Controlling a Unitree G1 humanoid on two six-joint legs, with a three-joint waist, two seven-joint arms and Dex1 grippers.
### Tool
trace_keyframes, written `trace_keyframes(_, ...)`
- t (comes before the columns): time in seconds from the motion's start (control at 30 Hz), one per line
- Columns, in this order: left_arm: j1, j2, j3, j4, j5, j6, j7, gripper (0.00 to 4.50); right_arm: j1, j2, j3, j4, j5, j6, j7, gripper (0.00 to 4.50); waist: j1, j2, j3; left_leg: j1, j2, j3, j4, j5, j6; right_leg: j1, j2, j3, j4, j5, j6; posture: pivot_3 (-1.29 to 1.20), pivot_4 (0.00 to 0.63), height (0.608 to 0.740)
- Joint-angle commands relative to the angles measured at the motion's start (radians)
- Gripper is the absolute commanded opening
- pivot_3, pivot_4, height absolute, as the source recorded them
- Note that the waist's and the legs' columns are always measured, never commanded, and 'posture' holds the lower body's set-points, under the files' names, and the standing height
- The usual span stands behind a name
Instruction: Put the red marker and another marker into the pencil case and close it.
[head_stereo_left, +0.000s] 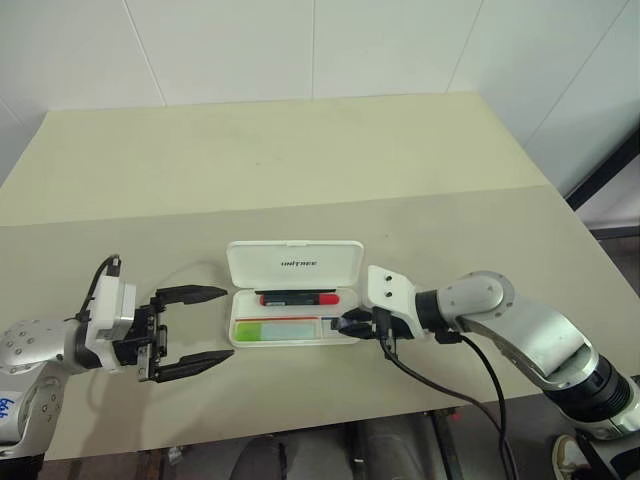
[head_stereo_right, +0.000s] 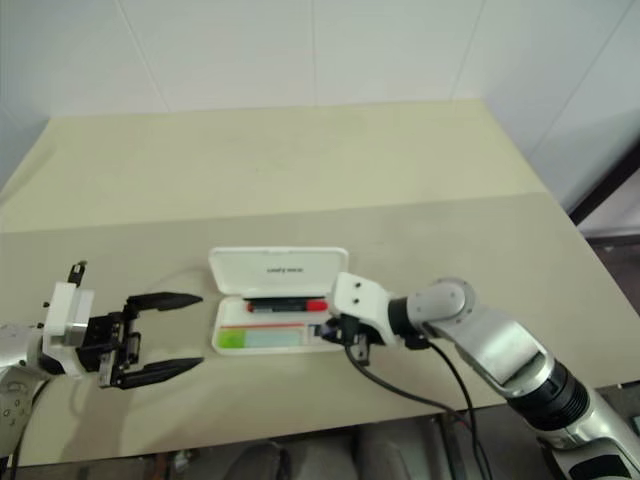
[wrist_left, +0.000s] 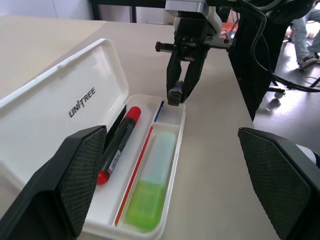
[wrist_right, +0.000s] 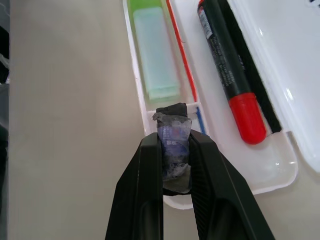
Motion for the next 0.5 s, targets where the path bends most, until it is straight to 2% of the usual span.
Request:
trace_keyframes(0.03, 0.009, 0.008, 0.049, -0.041, -0.036, -0.006, 0.007, 4.50, -0.022, 0.004, 0.003, 0.002, -0.022, -0.039, 0.033, 0.37, 0.000, 0.000, 0.000, 0.000, 0.000, 0.000, 0.000, 0.000, 0.000, 0.000, 0.000, 0.000, 0.000, 0.000, 0.000, 0.00, 0.150, 0.740)
trace_keyframes(0.5, 0.017, -0.016, 0.056, -0.044, -0.041, -0.016, 0.028, 4.50, -0.057, 0.052, 0.034, 0.052, -0.078, -0.081, 0.092, 0.37, 0.000, 0.000, 0.000, 0.000, 0.000, -0.001, 0.000, 0.000, 0.000, 0.000, -0.001, -0.001, 0.000, 0.000, 0.000, 0.00, 0.150, 0.740)
